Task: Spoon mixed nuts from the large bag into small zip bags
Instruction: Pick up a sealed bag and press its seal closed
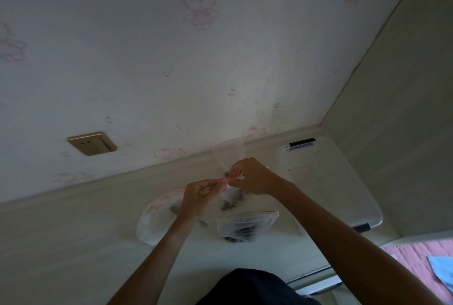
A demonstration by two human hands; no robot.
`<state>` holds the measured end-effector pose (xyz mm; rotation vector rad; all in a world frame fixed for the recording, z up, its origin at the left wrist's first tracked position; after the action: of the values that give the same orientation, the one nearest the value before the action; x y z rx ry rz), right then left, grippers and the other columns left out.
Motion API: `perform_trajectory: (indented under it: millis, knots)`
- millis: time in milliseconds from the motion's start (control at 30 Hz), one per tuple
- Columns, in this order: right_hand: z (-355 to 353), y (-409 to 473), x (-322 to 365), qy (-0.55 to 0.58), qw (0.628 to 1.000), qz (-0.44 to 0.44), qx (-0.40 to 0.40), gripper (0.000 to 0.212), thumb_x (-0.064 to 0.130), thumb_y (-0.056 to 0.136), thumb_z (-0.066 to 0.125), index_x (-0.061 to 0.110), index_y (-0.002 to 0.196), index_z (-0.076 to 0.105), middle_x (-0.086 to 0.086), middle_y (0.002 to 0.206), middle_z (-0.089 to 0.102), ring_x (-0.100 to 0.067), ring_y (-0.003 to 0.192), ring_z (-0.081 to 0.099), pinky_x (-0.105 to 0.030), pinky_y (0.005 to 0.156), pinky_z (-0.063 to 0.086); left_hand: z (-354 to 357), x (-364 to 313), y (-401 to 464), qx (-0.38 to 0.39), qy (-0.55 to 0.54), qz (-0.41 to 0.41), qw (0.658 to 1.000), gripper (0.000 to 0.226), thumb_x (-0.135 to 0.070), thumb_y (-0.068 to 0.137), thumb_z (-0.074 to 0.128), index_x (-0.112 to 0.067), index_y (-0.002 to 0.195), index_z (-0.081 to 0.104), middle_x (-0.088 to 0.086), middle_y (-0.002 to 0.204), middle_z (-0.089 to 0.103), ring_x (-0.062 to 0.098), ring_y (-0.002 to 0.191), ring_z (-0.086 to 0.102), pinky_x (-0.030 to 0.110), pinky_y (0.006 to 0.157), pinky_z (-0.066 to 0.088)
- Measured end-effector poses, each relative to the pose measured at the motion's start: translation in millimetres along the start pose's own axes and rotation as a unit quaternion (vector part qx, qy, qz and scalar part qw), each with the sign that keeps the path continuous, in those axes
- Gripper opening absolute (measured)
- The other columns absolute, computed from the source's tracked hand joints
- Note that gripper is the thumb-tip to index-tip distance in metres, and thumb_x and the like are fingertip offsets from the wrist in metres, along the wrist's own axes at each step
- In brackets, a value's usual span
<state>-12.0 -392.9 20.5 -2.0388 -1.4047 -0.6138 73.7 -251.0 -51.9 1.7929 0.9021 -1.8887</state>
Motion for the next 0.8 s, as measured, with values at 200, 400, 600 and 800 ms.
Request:
perform_trajectory:
  millis: [200,400,600,800]
  knots:
    - [2.4,0.3,-2.5,0.028,0.999,0.007,-0.014,0.013,0.013,0.089,0.074,0.005,0.097,0.08,-0.011,0.097,0.077,-0.012,0.083,0.064,-0.008,0.068,0.04,-2.2,2.5,2.1,0.008,0.004,-0.007,1.0,0.016,-0.014,0.088,0.079,-0.003,0.1,0.082,0.009,0.097,0.081,0.023,0.099,0.077,0.029,0.091,0.057]
    - [2.2,1.2,-3.4,0.034,0.999,0.01,-0.022,0.012,0.013,0.088,0.076,0.004,0.095,0.081,-0.011,0.093,0.078,-0.01,0.078,0.064,-0.003,0.065,0.039,-2.2,1.0,4.2,0.004,0.028,0.002,1.0,0.012,-0.014,0.086,0.082,-0.009,0.097,0.084,0.004,0.091,0.081,0.014,0.09,0.077,0.015,0.079,0.054]
    - [1.4,1.5,-2.1,0.022,0.999,0.008,-0.039,0.013,0.014,0.088,0.075,0.006,0.095,0.081,-0.01,0.097,0.077,-0.02,0.088,0.069,-0.01,0.07,0.043,-4.0,-3.6,4.8,-0.005,0.051,0.014,0.999,0.007,-0.019,0.085,0.083,-0.025,0.087,0.085,-0.001,0.085,0.081,0.013,0.084,0.077,0.019,0.077,0.056]
    - [3.7,1.1,-2.7,0.007,0.999,0.008,-0.047,0.013,0.02,0.09,0.073,0.011,0.095,0.081,-0.005,0.1,0.077,-0.018,0.089,0.068,-0.025,0.078,0.047,-2.9,-3.5,3.8,-0.01,0.057,0.016,0.998,0.003,-0.03,0.084,0.085,-0.027,0.086,0.085,0.0,0.085,0.081,0.017,0.087,0.077,0.035,0.083,0.058]
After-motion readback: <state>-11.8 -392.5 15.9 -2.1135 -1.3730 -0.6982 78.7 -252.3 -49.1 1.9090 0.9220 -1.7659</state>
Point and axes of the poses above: each hand's wrist, its own y-axis towards the middle knuckle, its own z-axis out of the palm, x = y × z, the point moved 6 cm from there along y, towards the middle knuckle
